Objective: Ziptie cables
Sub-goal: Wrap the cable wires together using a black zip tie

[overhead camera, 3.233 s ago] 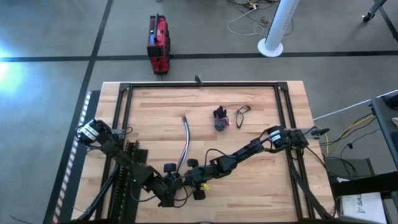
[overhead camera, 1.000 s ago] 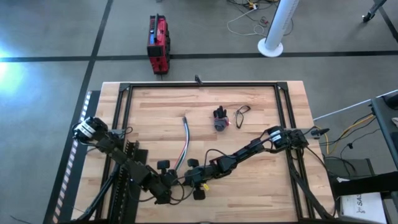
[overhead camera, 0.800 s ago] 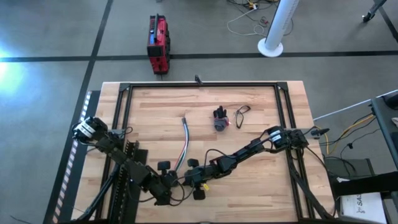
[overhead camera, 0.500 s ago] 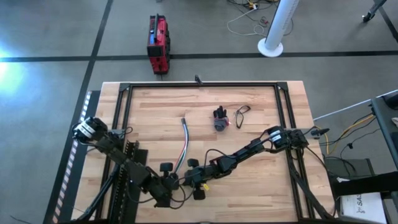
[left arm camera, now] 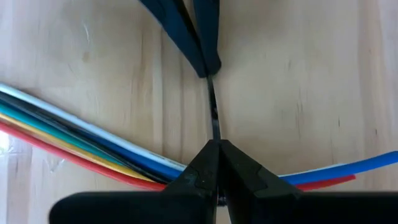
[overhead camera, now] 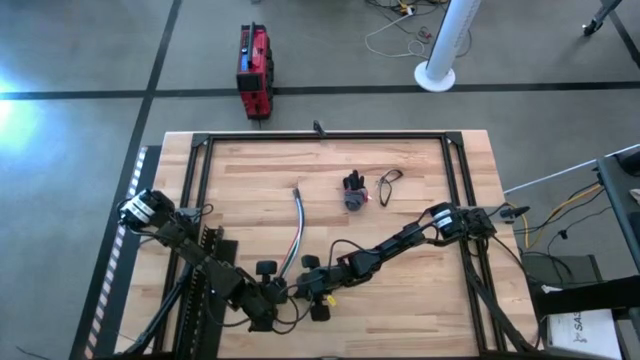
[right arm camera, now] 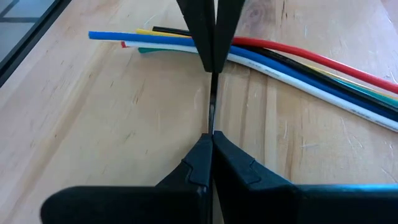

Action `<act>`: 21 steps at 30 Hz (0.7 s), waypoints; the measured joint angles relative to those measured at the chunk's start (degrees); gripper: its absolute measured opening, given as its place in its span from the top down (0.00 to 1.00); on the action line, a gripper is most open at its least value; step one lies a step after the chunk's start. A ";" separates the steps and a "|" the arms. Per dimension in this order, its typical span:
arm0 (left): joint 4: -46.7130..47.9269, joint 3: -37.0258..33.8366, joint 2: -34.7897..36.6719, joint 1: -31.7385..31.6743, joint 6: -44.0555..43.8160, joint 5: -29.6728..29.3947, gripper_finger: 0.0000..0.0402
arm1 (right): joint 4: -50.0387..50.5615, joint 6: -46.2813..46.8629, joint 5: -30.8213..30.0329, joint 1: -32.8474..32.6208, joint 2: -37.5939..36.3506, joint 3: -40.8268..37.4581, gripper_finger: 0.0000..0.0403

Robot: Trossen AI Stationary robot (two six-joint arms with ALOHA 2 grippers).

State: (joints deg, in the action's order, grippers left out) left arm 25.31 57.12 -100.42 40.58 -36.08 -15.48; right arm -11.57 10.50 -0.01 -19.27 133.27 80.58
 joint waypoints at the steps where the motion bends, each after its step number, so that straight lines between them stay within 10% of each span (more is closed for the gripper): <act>1: 0.22 0.02 0.00 0.19 -0.23 0.10 1.00 | 0.00 0.00 -0.02 0.00 0.00 0.00 1.00; 21: 4.43 0.00 0.22 1.99 -3.68 0.97 1.00 | -0.40 -0.70 -0.02 -0.03 -0.29 -0.10 1.00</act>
State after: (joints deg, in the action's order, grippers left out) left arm 29.74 57.12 -100.20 42.57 -39.77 -14.51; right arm -11.97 9.80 -0.03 -19.30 132.98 80.48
